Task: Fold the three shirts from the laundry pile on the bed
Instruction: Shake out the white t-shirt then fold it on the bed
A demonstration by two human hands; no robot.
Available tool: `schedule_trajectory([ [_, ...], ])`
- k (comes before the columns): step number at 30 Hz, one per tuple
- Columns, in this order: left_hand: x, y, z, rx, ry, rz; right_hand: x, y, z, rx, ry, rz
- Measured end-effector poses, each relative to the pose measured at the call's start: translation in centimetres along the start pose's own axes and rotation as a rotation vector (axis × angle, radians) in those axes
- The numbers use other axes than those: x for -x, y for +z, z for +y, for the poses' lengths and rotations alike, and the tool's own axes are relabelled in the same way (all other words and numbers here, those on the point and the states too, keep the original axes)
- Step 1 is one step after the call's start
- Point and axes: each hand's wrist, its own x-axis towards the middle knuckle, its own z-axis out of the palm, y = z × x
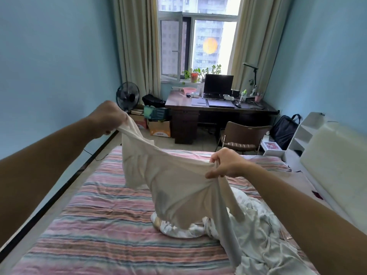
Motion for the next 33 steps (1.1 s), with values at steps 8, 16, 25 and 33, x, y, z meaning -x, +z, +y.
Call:
schedule_trajectory([
  [8,0.5,-1.0,0.5,0.527,-0.298,0.001,-0.1,-0.8,0.7,0.130,0.042,0.347],
  [16,0.1,-1.2,-1.2,0.653,-0.318,0.022,-0.8,-0.6,-0.9,-0.136,0.057,0.395],
  [25,0.5,0.5,0.3,0.803,-0.325,-0.178,-1.8,-0.2,-1.3,-0.098,0.037,0.441],
  [33,1.7,1.7,5.4,1.157,-0.246,-0.475,-2.4,1.7,-0.8,0.162,0.169,0.318],
])
